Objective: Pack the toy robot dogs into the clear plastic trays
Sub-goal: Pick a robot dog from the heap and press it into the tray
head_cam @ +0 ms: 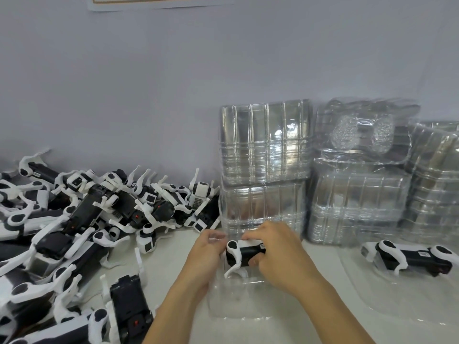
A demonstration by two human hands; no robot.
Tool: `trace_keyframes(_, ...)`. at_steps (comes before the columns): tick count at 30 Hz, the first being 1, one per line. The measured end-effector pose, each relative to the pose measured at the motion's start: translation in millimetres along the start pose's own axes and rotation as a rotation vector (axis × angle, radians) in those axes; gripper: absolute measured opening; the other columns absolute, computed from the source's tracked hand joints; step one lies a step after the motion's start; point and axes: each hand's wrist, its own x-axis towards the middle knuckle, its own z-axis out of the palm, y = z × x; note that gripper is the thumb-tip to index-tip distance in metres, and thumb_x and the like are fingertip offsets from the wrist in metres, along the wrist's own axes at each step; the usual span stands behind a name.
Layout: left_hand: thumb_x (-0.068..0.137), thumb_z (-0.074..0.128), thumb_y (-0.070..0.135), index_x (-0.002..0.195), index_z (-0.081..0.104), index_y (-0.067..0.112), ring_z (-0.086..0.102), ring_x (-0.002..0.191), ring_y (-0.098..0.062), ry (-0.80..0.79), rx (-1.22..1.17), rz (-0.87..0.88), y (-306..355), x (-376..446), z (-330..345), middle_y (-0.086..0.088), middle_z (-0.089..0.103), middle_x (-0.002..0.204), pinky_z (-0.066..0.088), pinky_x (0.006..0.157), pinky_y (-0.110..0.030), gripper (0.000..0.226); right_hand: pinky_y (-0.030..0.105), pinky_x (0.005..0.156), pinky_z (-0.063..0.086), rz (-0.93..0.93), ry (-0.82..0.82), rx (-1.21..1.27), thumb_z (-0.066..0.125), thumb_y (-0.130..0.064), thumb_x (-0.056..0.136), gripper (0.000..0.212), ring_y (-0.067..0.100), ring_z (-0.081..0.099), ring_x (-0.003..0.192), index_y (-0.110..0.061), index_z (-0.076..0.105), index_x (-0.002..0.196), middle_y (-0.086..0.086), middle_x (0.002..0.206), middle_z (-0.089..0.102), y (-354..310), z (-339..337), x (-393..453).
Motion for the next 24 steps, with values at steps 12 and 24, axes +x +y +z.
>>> trace_keyframes(12,0.091,0.053,-0.007,0.104,0.066,0.016,0.068,0.076,-0.016,0.030,-0.029,-0.053,1.9,0.3,0.3,-0.007,0.069,0.105,0.051,0.055,-0.021,0.029,0.034,0.092,0.029,0.012,-0.014,0.017,0.072,-0.016,0.082,0.040,0.014,0.037,0.106,-0.039,0.068,0.114,-0.013,0.107,0.054,-0.2,0.1,0.3)
trace_keyframes(24,0.085,0.051,-0.010,0.101,0.069,0.014,0.070,0.091,-0.027,0.050,-0.002,-0.042,1.5,1.8,1.7,-0.011,0.073,0.102,0.059,0.084,-0.044,0.033,0.033,0.100,0.027,-0.165,0.058,0.069,0.061,-0.034,0.092,0.017,0.006,0.048,0.098,-0.040,0.069,0.106,-0.015,0.092,0.056,-17.2,-4.3,-0.3)
